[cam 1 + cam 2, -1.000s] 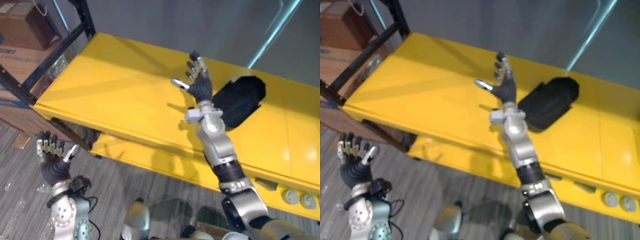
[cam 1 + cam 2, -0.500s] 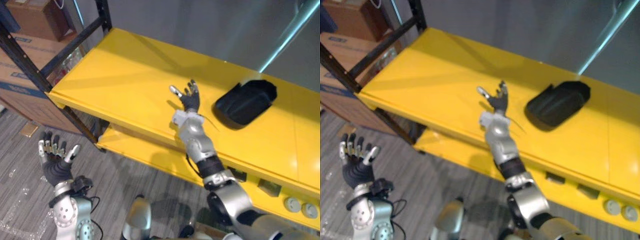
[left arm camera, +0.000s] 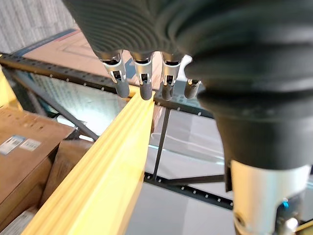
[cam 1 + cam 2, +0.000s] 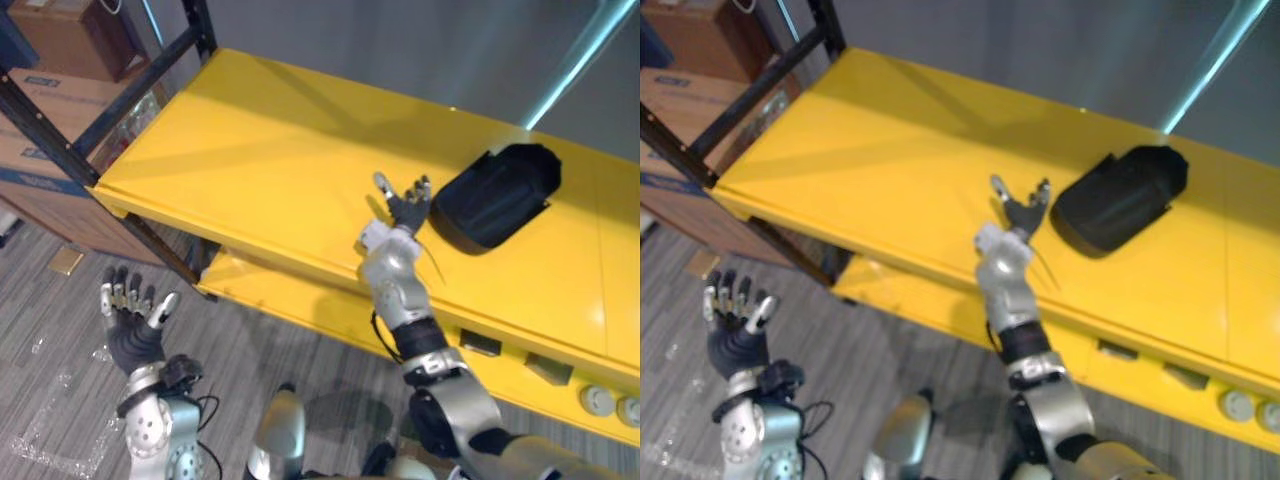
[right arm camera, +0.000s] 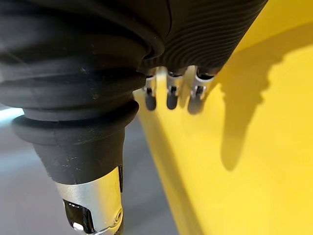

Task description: Walk over and take plastic housings, then place them on the shelf

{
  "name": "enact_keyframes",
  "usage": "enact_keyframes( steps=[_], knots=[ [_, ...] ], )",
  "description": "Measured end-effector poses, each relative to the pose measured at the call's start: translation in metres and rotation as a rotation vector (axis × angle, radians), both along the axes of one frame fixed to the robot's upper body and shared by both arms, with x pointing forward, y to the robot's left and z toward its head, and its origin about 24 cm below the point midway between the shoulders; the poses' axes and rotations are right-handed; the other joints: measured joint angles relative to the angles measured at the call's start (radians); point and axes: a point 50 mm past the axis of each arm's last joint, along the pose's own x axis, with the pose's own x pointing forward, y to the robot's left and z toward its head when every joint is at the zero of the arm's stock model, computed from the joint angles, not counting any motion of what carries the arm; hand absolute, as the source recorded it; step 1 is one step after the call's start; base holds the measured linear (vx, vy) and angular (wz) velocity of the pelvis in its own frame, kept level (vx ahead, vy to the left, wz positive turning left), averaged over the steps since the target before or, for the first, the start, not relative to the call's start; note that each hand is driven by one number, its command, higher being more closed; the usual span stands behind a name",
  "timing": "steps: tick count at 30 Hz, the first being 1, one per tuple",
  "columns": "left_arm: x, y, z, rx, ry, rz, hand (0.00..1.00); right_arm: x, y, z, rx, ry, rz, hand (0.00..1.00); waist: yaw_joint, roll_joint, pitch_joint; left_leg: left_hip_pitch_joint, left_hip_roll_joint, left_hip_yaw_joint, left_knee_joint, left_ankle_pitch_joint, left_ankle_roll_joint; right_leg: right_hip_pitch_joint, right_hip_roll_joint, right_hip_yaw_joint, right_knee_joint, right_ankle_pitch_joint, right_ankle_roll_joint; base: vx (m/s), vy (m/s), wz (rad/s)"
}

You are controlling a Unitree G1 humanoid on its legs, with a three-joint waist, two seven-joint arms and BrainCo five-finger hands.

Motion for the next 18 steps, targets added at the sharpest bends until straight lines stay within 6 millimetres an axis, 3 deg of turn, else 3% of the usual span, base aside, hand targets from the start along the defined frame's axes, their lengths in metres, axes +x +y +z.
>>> enact_keyframes(
  steps=[7,18],
  knots=[
    [0.000,-0.006,-0.003,-0.018,0.008,-0.025,0.00,-0.001,-0.027,-0.005,0.007,0.004,-0.136,0.00,-0.011,0.026,0.001,0.002,0.002,0.021,-0.004,0.002,-0.003,-0.039,-0.017,0.021,0.061,-0.027,-0.002,-0.05,-0.004,-0.08],
    [0.000,-0.006,-0.009,-0.031,0.034,-0.007,0.00,-0.008,-0.027,-0.009,-0.024,-0.034,-0.119,0.00,-0.037,0.034,-0.001,0.013,0.006,0.053,-0.022,0.005,-0.005,-0.062,-0.015,0.064,0.060,-0.023,0.001,0.00,0.004,-0.08]
  ],
)
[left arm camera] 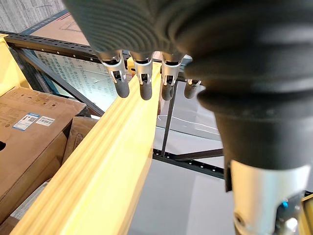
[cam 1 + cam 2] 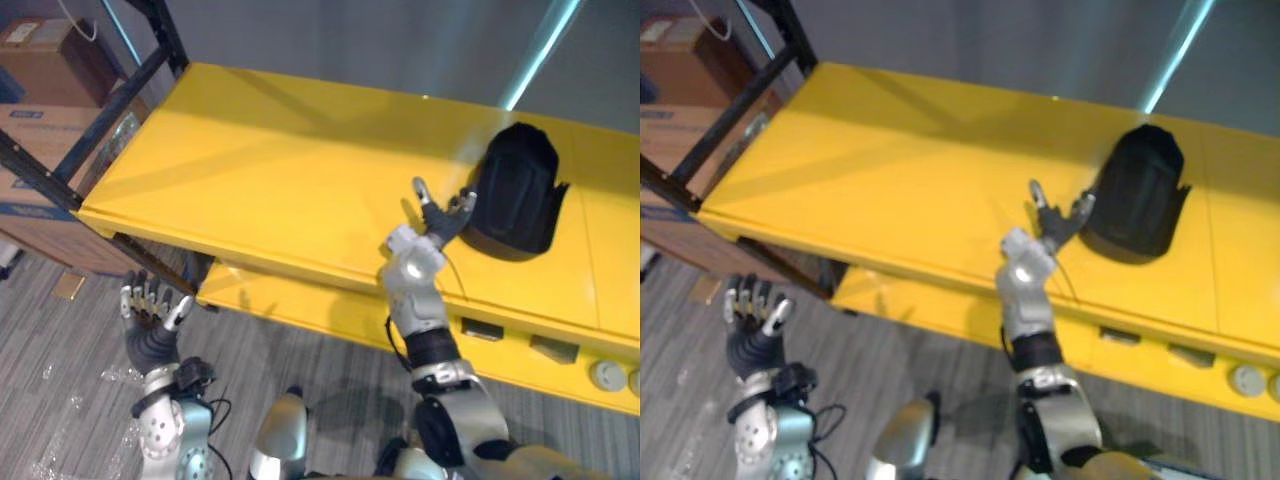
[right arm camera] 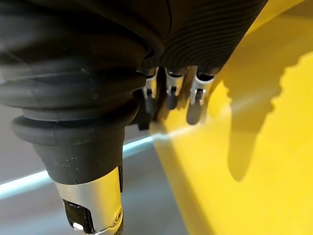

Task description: Walk over and take plastic housings, then place them on the shelf

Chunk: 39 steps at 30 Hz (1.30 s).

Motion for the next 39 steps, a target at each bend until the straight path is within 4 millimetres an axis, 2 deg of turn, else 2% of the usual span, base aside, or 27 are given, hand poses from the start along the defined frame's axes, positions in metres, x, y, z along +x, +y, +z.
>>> enact_keyframes(
  steps=[4,7,9,16,28,34,39],
  knots=[
    [0.001,0.001,-0.003,-0.006,0.014,0.012,0.00,0.000,0.011,-0.001,-0.053,-0.026,0.109,0.00,-0.015,0.000,0.000,0.015,0.004,0.016,-0.026,0.010,-0.002,0.001,0.006,0.011,-0.022,0.015,-0.002,0.01,-0.006,-0.12],
    [0.003,0.000,-0.002,-0.004,0.002,0.011,0.00,-0.003,0.031,-0.002,-0.141,-0.041,0.222,0.00,-0.025,0.000,0.000,0.028,0.013,0.034,-0.039,0.012,-0.002,0.004,0.019,0.035,-0.050,0.034,-0.003,-0.01,0.012,-0.20],
    [0.005,0.000,0.000,-0.003,-0.006,0.009,0.00,-0.004,0.036,-0.002,-0.164,-0.043,0.245,0.00,-0.027,0.000,0.000,0.042,0.012,0.041,-0.053,0.017,-0.001,0.013,0.018,0.038,-0.061,0.041,-0.002,-0.01,0.014,-0.11],
    [0.006,0.000,0.001,0.003,-0.008,0.008,0.00,-0.003,0.036,-0.004,-0.168,-0.022,0.247,0.00,-0.033,0.001,-0.001,0.049,0.010,0.050,-0.067,0.028,0.000,0.022,0.021,0.040,-0.086,0.057,-0.002,0.00,0.002,-0.01],
    [0.008,-0.007,-0.004,-0.019,0.024,0.001,0.00,-0.002,0.018,-0.010,-0.129,0.043,0.128,0.00,-0.079,0.003,-0.001,0.048,0.006,0.055,-0.055,0.028,0.002,0.031,0.022,0.055,-0.117,0.088,0.004,-0.02,0.016,-0.02],
    [0.010,-0.008,-0.009,-0.026,0.047,-0.001,0.00,0.001,-0.005,-0.017,-0.106,0.074,0.031,0.00,-0.080,0.026,-0.003,0.046,0.001,0.055,-0.050,0.028,0.004,0.033,0.018,0.055,-0.114,0.091,0.006,-0.04,0.029,0.01],
    [0.010,-0.008,-0.016,-0.032,0.074,-0.001,0.00,0.002,-0.010,-0.016,-0.118,0.041,0.052,0.00,-0.084,0.050,-0.006,0.045,0.001,0.055,-0.050,0.031,0.008,0.027,0.016,0.056,-0.103,0.090,0.005,-0.01,0.004,0.00]
  ],
)
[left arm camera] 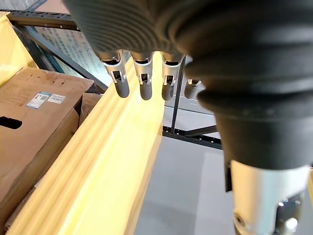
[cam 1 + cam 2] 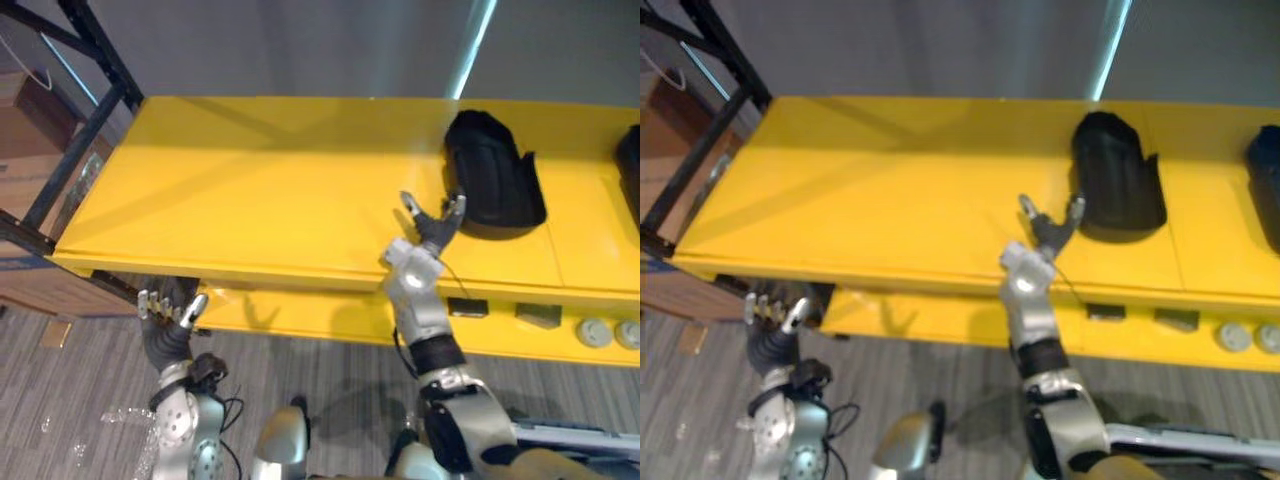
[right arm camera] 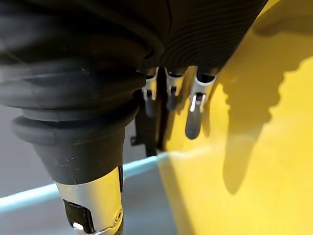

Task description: Walk over and take plastic housings, then place them on the shelf

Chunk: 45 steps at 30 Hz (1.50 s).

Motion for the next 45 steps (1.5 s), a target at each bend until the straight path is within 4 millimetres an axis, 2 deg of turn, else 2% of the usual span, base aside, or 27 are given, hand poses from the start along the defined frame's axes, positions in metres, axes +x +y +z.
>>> enact_keyframes(
  steps=[6,10,12,13,15,17,18,20,22,25,29,33,36,37,39,45],
  knots=[
    [0.000,0.000,0.000,0.002,-0.003,-0.005,0.00,0.005,0.004,0.000,-0.061,-0.062,0.208,0.00,-0.015,0.000,0.000,-0.015,0.000,-0.001,0.002,0.003,0.004,-0.018,-0.001,0.000,0.008,-0.001,-0.001,0.00,0.004,0.01],
    [0.002,0.000,0.002,0.008,-0.015,-0.015,0.00,0.000,0.037,-0.007,-0.205,-0.104,0.622,0.00,-0.025,0.000,0.000,-0.015,0.002,-0.002,0.002,0.003,0.004,-0.019,0.001,0.001,0.008,-0.001,-0.001,0.00,0.000,0.00],
    [0.003,0.001,0.004,0.014,-0.024,-0.017,0.00,-0.013,0.066,-0.012,-0.277,-0.114,0.865,0.00,-0.025,0.000,0.000,-0.015,0.003,-0.002,0.000,0.003,0.003,-0.020,0.003,0.001,0.008,-0.002,-0.003,0.00,0.000,0.00],
    [0.004,0.001,0.005,0.018,-0.031,-0.023,0.00,-0.022,0.078,-0.013,-0.289,-0.131,0.947,0.00,-0.025,0.000,0.000,-0.016,0.003,-0.001,-0.001,0.002,0.003,-0.020,0.003,0.000,0.007,-0.002,-0.003,0.00,0.000,0.00],
    [0.004,0.002,0.008,0.042,-0.036,-0.026,0.00,-0.029,0.082,-0.002,-0.277,-0.194,0.961,0.00,-0.023,0.000,0.000,-0.017,0.002,0.000,-0.001,0.002,0.003,-0.019,0.002,-0.002,0.005,-0.002,-0.003,0.00,0.010,0.04],
    [0.003,0.006,0.010,0.068,-0.037,-0.015,0.00,-0.030,0.068,0.023,-0.264,-0.298,0.869,0.00,-0.024,-0.002,-0.001,-0.018,0.002,0.002,0.000,0.001,0.005,-0.017,0.002,-0.002,0.002,-0.001,-0.002,0.00,0.000,0.00],
    [0.003,0.010,0.013,0.074,-0.043,-0.001,0.00,-0.029,0.047,0.045,-0.250,-0.387,0.741,0.00,-0.026,-0.007,-0.004,-0.021,0.002,0.004,0.002,-0.001,0.005,-0.018,0.002,-0.002,0.000,0.000,0.000,-0.01,0.032,-0.01],
    [0.000,0.014,0.016,0.084,-0.054,0.018,0.00,-0.034,-0.010,0.081,-0.259,-0.530,0.445,0.00,-0.030,-0.014,-0.008,-0.037,0.013,0.007,0.031,-0.014,0.006,-0.020,0.011,0.001,-0.010,0.008,0.000,-0.01,0.037,-0.08],
    [-0.001,0.018,0.015,0.090,-0.043,0.031,0.00,-0.039,-0.042,0.092,-0.302,-0.553,0.274,0.00,-0.037,-0.023,-0.013,-0.039,0.024,0.020,0.045,-0.025,0.005,-0.020,0.019,0.013,-0.020,0.015,-0.002,0.00,0.035,-0.21],
    [-0.002,0.020,0.014,0.109,-0.030,0.008,0.00,-0.049,-0.108,0.103,-0.373,-0.514,-0.009,0.00,-0.070,-0.042,-0.025,-0.051,0.036,0.035,0.066,-0.039,0.003,-0.025,0.033,0.034,-0.043,0.035,-0.001,0.00,0.039,-0.21],
    [-0.002,0.019,0.014,0.115,-0.035,-0.013,0.00,-0.061,-0.161,0.115,-0.477,-0.439,-0.153,0.00,-0.105,-0.037,-0.028,-0.049,0.037,0.049,0.067,-0.040,0.004,-0.030,0.037,0.047,-0.049,0.042,0.000,-0.03,0.026,-0.11],
    [-0.001,0.017,0.013,0.112,-0.045,-0.029,0.00,-0.056,-0.190,0.112,-0.511,-0.326,-0.132,0.00,-0.115,-0.024,-0.035,-0.049,0.039,0.058,0.060,-0.036,0.004,-0.051,0.037,0.061,-0.036,0.043,0.000,-0.04,0.012,-0.12],
    [0.002,0.015,0.008,0.108,-0.034,-0.035,0.00,-0.046,-0.206,0.089,-0.488,-0.176,-0.064,0.00,-0.120,-0.017,-0.041,-0.040,0.029,0.063,0.026,-0.012,0.006,-0.068,0.027,0.065,-0.020,0.041,-0.003,0.00,0.000,0.00],
    [0.002,0.015,0.007,0.107,-0.032,-0.035,0.00,-0.045,-0.207,0.086,-0.483,-0.162,-0.057,0.00,-0.120,-0.017,-0.041,-0.037,0.028,0.063,0.022,-0.011,0.005,-0.068,0.026,0.065,-0.018,0.040,-0.004,0.00,0.000,0.00],
    [0.003,0.012,0.004,0.101,-0.016,-0.039,0.00,-0.037,-0.210,0.069,-0.455,-0.078,0.024,0.00,-0.120,-0.016,-0.042,-0.016,0.020,0.067,-0.007,0.006,0.005,-0.065,0.019,0.065,-0.009,0.036,-0.005,0.00,0.000,0.00],
    [0.005,0.013,-0.008,0.156,0.070,-0.068,0.00,-0.030,-0.214,0.058,-0.462,-0.001,0.161,0.00,-0.117,-0.016,-0.042,0.000,0.011,0.060,-0.051,0.036,0.007,-0.064,0.015,0.060,-0.003,0.035,-0.007,-0.03,-0.007,0.05]
  ],
)
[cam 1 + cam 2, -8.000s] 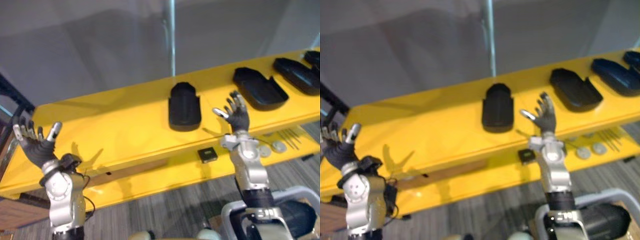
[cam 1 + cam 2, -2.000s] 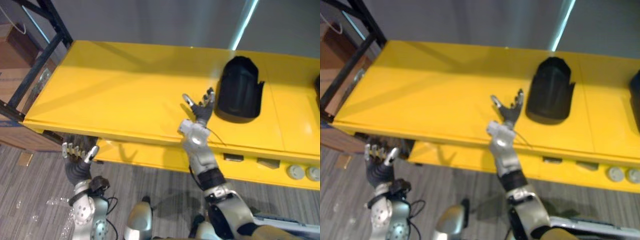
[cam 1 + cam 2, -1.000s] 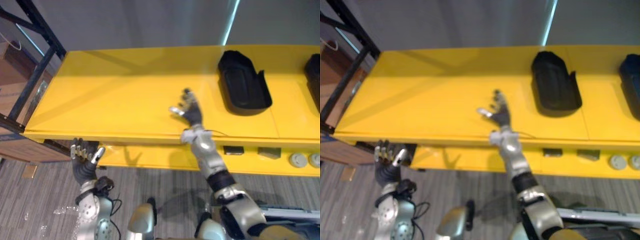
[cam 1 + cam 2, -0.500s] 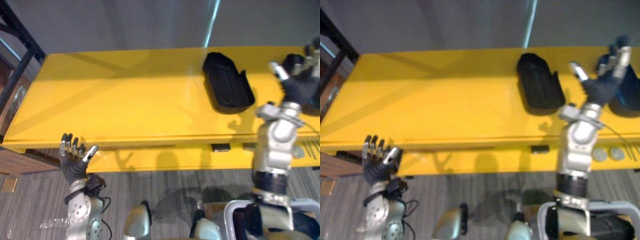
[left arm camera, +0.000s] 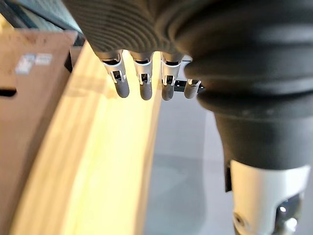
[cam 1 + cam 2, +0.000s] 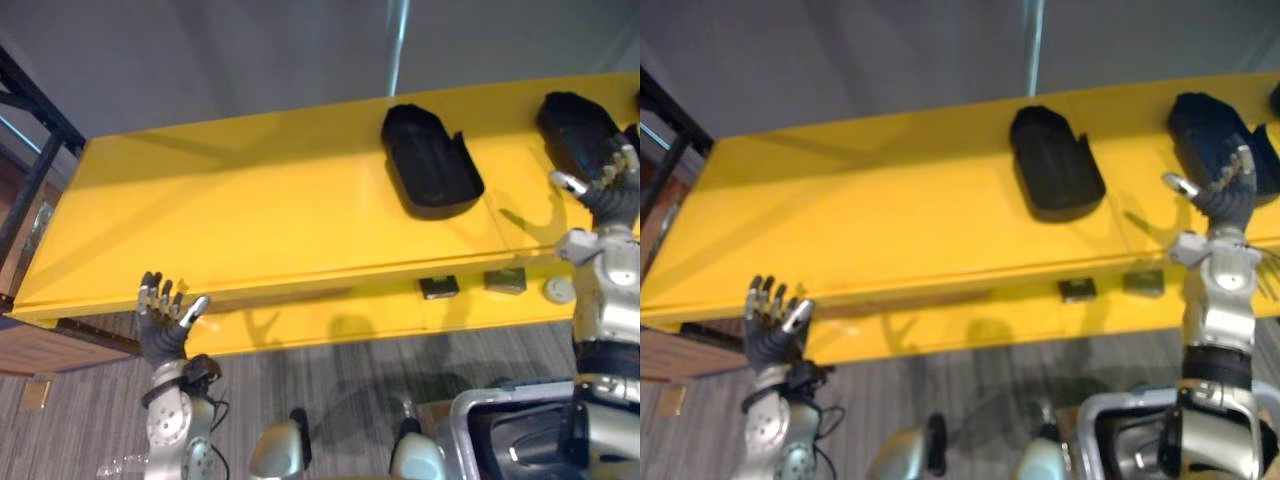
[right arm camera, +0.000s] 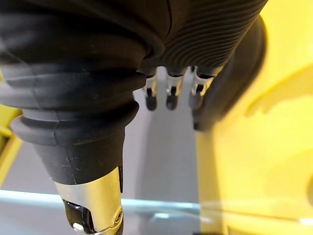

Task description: Walk over and take plastic housings, then place them on the shelf

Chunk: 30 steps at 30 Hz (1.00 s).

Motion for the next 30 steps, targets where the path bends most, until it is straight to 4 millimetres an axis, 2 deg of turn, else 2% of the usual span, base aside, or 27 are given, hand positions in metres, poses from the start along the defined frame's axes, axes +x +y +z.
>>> enact_keyframes(
  steps=[5,18,30],
  knots=[
    [-0.001,0.004,-0.002,0.023,0.017,-0.006,0.00,0.007,0.000,-0.017,0.015,0.112,0.080,0.00,0.009,-0.001,0.000,0.010,-0.003,-0.004,-0.040,0.032,-0.003,-0.004,0.001,-0.005,0.007,-0.002,-0.002,-0.03,-0.017,0.06],
    [-0.001,0.007,0.000,0.053,0.018,-0.015,0.00,0.020,0.017,-0.025,-0.021,0.192,0.232,0.00,0.023,-0.018,0.011,0.017,-0.005,-0.004,-0.062,0.046,-0.004,-0.007,-0.001,-0.006,0.009,-0.002,-0.003,0.00,0.000,0.00],
    [0.003,0.007,0.004,0.058,0.001,-0.021,0.00,0.025,0.029,-0.028,-0.047,0.220,0.318,0.00,0.029,-0.021,0.018,0.003,-0.013,-0.009,-0.056,0.048,-0.001,-0.016,-0.011,-0.014,0.016,-0.002,-0.002,0.00,0.005,0.02]
  ],
)
